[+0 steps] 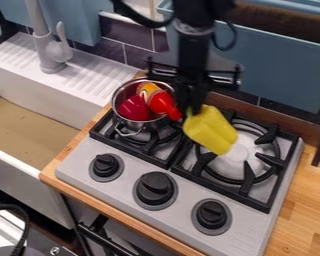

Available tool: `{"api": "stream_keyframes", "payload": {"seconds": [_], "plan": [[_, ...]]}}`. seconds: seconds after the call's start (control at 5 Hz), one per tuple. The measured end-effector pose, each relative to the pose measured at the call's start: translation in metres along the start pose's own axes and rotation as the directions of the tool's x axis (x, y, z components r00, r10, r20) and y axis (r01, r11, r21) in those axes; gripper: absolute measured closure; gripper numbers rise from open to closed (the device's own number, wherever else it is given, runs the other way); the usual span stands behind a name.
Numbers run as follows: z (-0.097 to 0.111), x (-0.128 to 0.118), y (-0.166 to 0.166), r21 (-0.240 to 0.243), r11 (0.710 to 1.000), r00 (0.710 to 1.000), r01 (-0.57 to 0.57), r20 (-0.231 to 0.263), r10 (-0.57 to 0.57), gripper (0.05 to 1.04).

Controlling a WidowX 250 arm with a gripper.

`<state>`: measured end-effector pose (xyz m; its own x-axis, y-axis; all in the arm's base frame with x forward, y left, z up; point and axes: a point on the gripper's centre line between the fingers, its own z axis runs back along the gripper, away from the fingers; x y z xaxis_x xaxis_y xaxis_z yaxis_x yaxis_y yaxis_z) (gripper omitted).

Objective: Picked up the bellpeper and placed it on the stove burner

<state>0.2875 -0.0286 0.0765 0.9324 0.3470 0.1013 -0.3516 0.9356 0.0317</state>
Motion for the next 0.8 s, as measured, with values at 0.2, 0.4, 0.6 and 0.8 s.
{"api": "stream_keyframes", "payload": {"seconds": [0.2,0.4,0.6,0.8], "plan": [[-0.006,0.008,-0.013,-0.002,1.000,1.000,-0.021,0.020,0.021,0.967],[-0.012,0.018,-0.021,0.002,0.999,0.998,-0.053,0.023,0.053,0.967],[-0.018,0.024,-0.023,0.013,0.998,0.997,-0.068,0.024,0.068,0.967],[-0.022,0.024,-0.024,0.012,0.997,0.997,-0.070,0.019,0.070,0.967]]}}
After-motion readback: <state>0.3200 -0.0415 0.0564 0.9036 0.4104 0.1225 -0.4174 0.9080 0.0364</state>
